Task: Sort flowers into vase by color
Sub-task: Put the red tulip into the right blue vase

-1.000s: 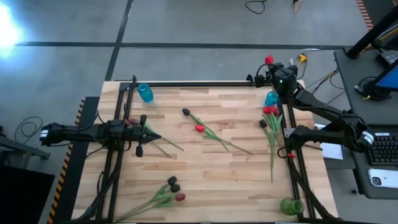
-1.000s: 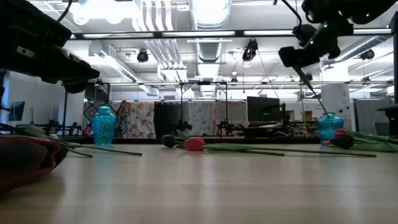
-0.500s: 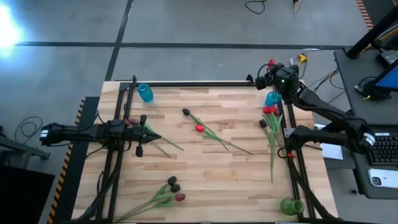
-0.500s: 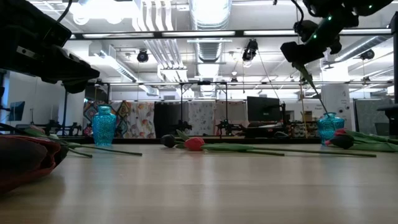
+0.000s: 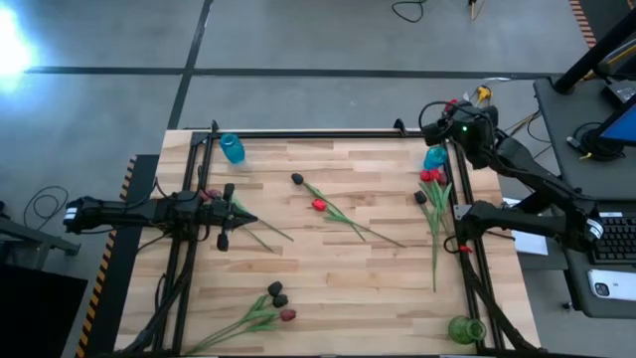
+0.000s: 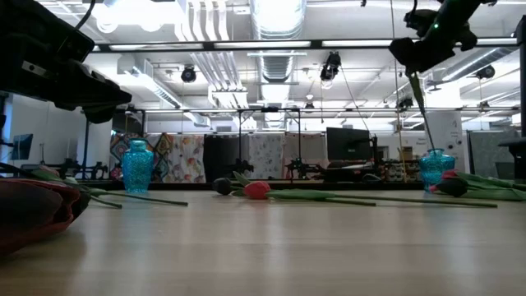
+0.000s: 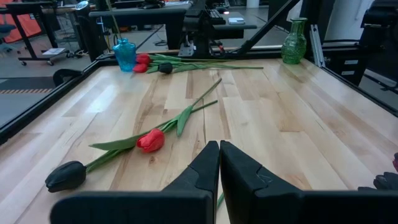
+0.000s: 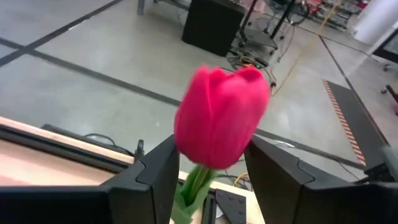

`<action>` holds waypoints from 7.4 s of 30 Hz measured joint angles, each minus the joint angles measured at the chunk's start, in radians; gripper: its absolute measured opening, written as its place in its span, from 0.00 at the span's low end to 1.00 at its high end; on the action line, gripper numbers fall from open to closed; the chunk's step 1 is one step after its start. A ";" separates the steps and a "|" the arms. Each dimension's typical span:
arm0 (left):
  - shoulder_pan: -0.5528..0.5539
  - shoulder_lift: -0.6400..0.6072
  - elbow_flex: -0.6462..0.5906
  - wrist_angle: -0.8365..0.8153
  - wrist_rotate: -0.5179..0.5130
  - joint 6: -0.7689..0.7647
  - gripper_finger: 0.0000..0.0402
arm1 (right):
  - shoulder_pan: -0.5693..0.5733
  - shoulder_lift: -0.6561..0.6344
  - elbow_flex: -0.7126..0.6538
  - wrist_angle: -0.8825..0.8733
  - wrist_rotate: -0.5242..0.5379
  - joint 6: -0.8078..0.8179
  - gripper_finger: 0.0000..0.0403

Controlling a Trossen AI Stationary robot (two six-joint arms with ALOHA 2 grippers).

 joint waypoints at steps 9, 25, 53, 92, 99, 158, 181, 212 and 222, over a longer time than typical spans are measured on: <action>0.000 0.000 0.000 0.000 0.000 0.000 0.00 | 0.000 -0.004 -0.044 -0.022 0.016 0.048 0.47; 0.000 0.000 0.000 0.000 0.000 0.000 0.00 | 0.002 0.008 0.164 -0.691 -0.336 0.452 0.60; 0.000 0.000 0.000 0.000 0.000 0.000 0.00 | 0.358 0.330 -0.253 -0.518 -0.345 0.958 0.52; 0.000 0.000 0.000 0.000 0.000 0.000 0.00 | 0.629 0.497 -0.119 -0.335 -0.332 0.956 0.34; 0.000 0.000 0.000 0.000 0.000 0.000 0.00 | 0.577 0.530 -0.123 -0.266 -0.354 0.818 0.34; 0.000 0.004 0.000 0.000 0.000 0.000 0.00 | 0.539 -0.128 0.127 -0.220 -0.138 0.272 0.03; 0.000 0.004 0.000 0.000 0.000 0.000 0.00 | 0.435 -0.203 -0.038 0.279 0.642 0.045 0.03; 0.000 0.004 0.000 0.000 0.000 0.000 0.00 | 0.056 -0.023 -0.140 0.518 0.378 0.036 0.03; 0.000 0.004 0.000 0.000 0.000 0.000 0.00 | 0.056 -0.024 -0.142 0.419 0.375 0.081 0.03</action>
